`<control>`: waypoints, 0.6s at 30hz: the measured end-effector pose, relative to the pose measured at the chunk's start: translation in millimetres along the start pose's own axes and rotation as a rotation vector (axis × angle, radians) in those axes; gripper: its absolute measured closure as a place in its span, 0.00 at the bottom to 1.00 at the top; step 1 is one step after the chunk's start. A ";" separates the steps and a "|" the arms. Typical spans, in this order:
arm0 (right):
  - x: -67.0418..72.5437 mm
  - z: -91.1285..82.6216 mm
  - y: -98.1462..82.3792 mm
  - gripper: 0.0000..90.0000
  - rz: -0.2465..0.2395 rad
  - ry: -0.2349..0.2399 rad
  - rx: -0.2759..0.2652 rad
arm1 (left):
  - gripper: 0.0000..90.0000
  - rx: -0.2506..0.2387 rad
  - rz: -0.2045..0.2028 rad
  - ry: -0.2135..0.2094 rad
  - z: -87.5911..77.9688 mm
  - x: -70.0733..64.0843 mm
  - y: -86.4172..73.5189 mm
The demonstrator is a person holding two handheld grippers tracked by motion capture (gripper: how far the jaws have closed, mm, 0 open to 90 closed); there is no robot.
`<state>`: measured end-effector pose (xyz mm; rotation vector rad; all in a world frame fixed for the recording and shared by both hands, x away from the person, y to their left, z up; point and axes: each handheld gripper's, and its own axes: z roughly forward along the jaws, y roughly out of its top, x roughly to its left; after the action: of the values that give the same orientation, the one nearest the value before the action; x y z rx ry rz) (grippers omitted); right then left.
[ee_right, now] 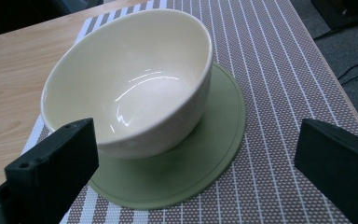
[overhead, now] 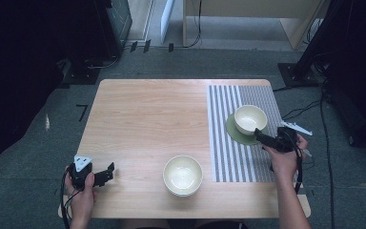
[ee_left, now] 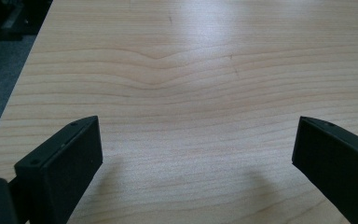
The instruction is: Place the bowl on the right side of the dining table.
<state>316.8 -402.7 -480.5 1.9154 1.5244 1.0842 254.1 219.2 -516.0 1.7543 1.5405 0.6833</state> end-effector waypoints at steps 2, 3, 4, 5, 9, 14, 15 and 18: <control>-1.7 -3.4 -1.9 0.00 0.004 0.007 -0.011 | 0.02 0.001 0.003 0.001 0.0 -0.1 0.0; -1.7 -3.4 -1.9 0.00 0.004 0.007 -0.011 | 0.02 0.001 0.003 0.001 0.0 -0.1 0.0; -3.3 -5.9 -3.6 0.00 0.002 0.014 -0.024 | 0.02 0.001 0.003 0.001 0.0 -0.2 0.0; -3.3 -5.9 -3.6 0.00 0.002 0.014 -0.024 | 0.02 0.001 0.003 0.001 0.0 -0.2 0.0; -4.3 -8.9 -7.3 0.00 0.002 0.018 -0.020 | 0.02 0.001 0.006 0.002 0.0 -0.4 0.0; -6.3 -13.7 -13.8 0.00 -0.005 0.029 -0.023 | 0.02 0.002 0.009 0.002 -0.1 -0.8 0.0; -6.6 -14.1 -14.5 0.00 -0.007 0.031 -0.025 | 0.02 0.002 0.009 0.002 0.0 -0.8 0.0; -7.2 -15.5 -16.7 0.00 -0.007 0.031 -0.025 | 0.02 0.001 0.010 0.002 -0.1 -0.8 0.0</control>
<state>293.9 -406.6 -486.2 1.8830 1.5261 1.1300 253.9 218.5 -516.0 1.7635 1.5355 0.6895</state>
